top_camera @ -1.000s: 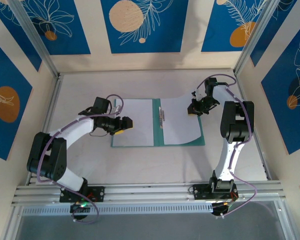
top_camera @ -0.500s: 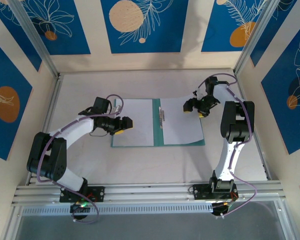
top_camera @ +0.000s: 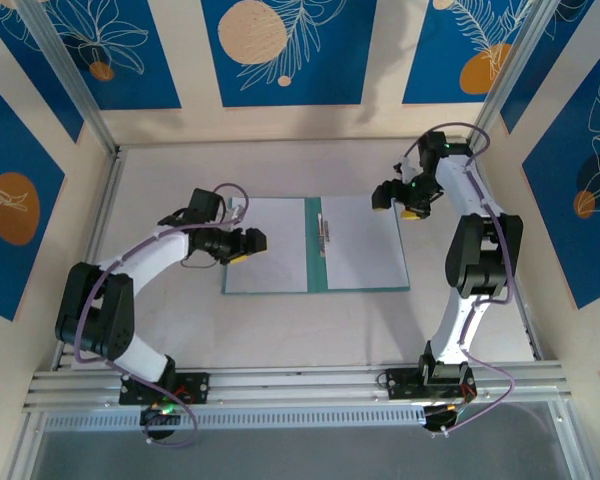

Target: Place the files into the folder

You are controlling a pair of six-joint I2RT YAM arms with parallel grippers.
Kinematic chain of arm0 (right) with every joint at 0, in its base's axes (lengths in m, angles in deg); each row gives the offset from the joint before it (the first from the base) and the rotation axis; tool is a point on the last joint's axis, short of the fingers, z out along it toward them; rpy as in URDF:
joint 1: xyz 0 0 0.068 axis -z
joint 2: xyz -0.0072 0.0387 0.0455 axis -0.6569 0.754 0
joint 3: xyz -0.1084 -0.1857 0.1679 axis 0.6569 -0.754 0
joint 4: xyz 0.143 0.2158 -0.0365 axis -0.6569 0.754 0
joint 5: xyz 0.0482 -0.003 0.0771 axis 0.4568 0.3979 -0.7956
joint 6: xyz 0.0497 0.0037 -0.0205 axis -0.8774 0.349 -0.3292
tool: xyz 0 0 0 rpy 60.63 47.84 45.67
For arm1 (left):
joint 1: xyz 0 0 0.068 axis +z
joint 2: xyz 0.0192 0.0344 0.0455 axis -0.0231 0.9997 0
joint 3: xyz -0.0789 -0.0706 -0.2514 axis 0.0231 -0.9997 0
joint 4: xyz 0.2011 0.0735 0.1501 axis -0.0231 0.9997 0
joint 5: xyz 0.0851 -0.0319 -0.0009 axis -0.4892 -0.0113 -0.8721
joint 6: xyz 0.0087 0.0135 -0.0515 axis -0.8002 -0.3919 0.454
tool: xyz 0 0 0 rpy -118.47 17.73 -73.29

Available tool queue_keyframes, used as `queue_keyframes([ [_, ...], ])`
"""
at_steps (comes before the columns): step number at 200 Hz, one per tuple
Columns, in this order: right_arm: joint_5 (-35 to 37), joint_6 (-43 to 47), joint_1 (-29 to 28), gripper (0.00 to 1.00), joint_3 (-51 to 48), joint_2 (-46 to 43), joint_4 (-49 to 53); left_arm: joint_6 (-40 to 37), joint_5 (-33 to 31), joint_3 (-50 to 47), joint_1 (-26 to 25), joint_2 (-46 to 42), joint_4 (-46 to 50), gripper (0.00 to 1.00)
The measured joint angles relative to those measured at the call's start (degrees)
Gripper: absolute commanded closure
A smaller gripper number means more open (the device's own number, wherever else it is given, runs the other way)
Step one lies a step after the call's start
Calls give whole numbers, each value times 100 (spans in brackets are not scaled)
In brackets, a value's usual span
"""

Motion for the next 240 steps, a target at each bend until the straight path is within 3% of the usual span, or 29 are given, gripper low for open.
queue_keyframes([
  [28,-22,-203,-70,15,-94,-264,-61,-39,-332,612,-245,284,31,25],
  [78,-448,-1029,-256,19,-1215,-450,-1001,-186,-929,1766,-793,968,-221,25],
  [130,-579,-1624,-564,19,-1921,-439,-1937,-352,-1416,2592,-1010,1961,-824,28],
  [199,-649,-1976,-721,20,-2404,-170,-2616,-573,-1458,3965,-1163,3515,-1141,30],
  [240,-673,-1996,-844,20,-2409,17,-2750,-595,-1311,4273,-1237,3866,-1167,30],
])
